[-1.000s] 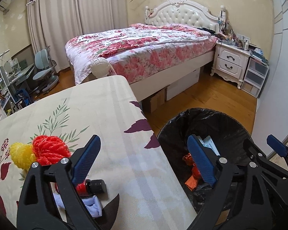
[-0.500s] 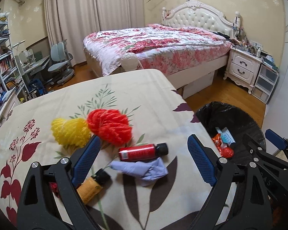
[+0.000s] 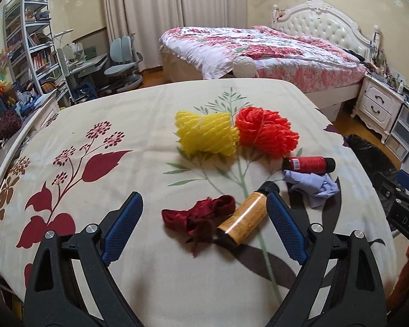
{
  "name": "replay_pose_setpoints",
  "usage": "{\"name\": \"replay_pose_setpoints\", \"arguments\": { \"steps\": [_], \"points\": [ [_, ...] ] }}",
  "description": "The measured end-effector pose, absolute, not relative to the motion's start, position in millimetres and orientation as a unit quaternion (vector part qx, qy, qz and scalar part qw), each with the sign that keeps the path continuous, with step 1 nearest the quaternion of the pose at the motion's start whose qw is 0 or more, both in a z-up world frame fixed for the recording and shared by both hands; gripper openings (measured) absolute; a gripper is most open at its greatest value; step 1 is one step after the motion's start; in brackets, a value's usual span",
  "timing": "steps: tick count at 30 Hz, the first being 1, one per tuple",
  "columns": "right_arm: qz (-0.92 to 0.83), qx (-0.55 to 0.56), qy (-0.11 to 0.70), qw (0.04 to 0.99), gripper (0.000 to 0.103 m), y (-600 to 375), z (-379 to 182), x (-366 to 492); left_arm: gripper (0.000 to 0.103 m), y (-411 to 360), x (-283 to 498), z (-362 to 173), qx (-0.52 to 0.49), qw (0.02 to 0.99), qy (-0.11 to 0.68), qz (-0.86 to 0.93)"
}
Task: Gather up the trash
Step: 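Move both tools back over the remaining items on the bed, then grasp the dark red ribbon with the left tool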
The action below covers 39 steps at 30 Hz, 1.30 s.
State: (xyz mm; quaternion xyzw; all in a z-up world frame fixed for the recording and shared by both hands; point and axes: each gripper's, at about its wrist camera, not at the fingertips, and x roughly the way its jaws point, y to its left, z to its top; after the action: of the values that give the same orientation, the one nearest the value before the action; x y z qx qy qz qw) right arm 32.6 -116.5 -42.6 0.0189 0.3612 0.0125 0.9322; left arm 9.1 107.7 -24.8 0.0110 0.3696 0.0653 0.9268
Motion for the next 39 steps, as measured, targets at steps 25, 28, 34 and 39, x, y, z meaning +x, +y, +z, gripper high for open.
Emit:
{"name": "replay_pose_setpoints", "arguments": {
  "steps": [25,28,34,39],
  "points": [
    [0.048,-0.015,0.373,0.927,0.068,-69.6,-45.6,33.6,0.070,143.4,25.4,-50.3,0.014,0.906,0.420,0.044],
    [0.053,-0.019,0.374,0.926,0.068,-64.2,-46.0,34.4,0.055,144.6,28.2,-52.0,0.007,0.904,0.426,0.031],
    [0.064,-0.021,0.371,0.926,0.068,-57.7,-41.9,35.8,0.035,142.1,26.8,-51.5,0.009,0.908,0.419,0.015],
    [0.088,-0.024,0.375,0.923,0.068,-47.2,-42.4,37.6,0.030,149.8,24.5,-50.9,-0.010,0.908,0.418,0.026]
  ]
}}
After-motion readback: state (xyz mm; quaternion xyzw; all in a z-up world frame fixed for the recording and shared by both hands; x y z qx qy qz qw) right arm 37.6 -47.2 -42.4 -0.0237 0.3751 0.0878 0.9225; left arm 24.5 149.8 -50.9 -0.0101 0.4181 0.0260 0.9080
